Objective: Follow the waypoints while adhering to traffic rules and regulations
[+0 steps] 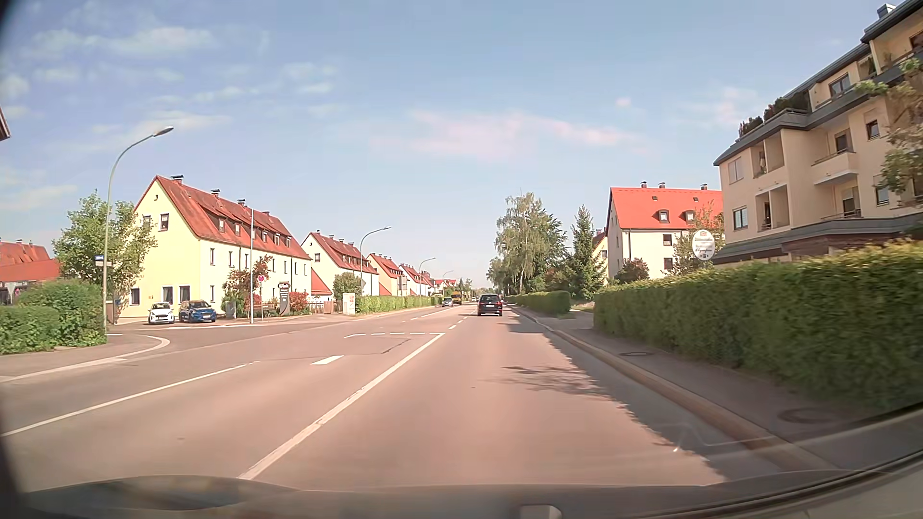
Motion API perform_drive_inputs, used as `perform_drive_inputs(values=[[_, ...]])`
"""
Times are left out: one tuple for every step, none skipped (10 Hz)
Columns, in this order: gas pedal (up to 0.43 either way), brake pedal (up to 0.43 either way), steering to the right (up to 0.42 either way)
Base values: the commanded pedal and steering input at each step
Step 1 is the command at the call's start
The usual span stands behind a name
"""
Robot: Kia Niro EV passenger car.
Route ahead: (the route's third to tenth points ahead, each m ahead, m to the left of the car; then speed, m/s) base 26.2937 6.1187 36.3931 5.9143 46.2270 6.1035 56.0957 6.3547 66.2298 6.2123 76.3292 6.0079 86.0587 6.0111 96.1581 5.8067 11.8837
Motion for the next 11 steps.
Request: perform_drive_inputs(values=[[0.008, 0.000, -0.003], [0.000, 0.000, -0.003], [0.000, 0.000, -0.003], [0.000, 0.000, -0.003], [0.000, 0.000, -0.001], [0.000, 0.000, 0.000], [0.008, 0.000, 0.001], [0.028, 0.000, 0.001], [0.039, 0.000, 0.001], [0.039, 0.000, 0.000], [0.039, 0.000, 0.000]])
